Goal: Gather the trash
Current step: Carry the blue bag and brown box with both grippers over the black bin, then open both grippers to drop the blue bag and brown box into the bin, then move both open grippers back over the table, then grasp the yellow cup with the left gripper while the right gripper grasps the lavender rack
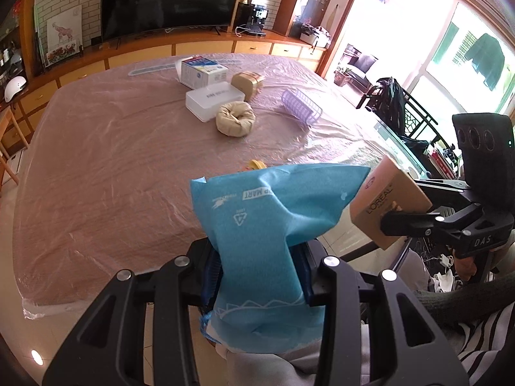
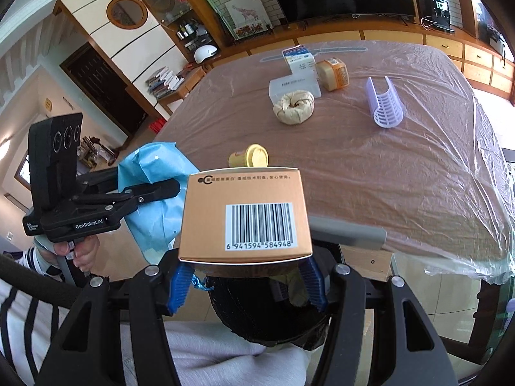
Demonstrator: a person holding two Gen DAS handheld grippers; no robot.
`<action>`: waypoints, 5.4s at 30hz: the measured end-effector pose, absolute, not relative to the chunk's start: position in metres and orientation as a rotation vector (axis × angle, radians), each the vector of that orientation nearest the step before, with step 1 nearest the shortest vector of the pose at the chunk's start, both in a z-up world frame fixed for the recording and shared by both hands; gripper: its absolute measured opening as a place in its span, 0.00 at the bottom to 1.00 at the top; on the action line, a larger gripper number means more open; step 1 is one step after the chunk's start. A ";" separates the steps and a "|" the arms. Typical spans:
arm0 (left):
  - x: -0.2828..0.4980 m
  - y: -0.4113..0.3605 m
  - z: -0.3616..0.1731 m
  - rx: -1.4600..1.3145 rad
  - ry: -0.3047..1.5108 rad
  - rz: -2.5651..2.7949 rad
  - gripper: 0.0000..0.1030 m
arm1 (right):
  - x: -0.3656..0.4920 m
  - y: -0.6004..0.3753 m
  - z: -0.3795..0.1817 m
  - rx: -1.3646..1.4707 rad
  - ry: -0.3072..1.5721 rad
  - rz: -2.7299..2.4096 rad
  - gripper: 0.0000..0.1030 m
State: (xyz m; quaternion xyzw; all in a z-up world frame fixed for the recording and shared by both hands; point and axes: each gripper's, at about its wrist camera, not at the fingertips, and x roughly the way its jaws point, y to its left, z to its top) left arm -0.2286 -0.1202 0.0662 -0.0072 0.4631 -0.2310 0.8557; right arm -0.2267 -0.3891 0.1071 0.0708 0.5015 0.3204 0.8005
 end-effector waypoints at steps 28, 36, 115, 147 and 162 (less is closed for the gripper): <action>-0.260 -0.153 0.013 0.119 1.073 -0.508 0.39 | -0.247 -0.378 0.054 -0.036 1.187 0.622 0.55; -0.262 -0.157 0.001 0.148 1.094 -0.505 0.39 | -0.245 -0.370 0.043 -0.057 1.206 0.618 0.55; -0.227 -0.158 0.121 0.054 0.690 -0.358 0.94 | -0.224 -0.411 0.225 -0.009 0.478 0.351 0.96; -0.168 -0.174 0.012 -0.094 1.090 -0.187 0.72 | -0.037 -0.397 0.072 -0.084 0.992 0.229 0.83; -0.163 -0.170 0.015 -0.100 1.088 -0.189 0.49 | -0.026 -0.396 0.059 -0.033 1.027 0.260 0.69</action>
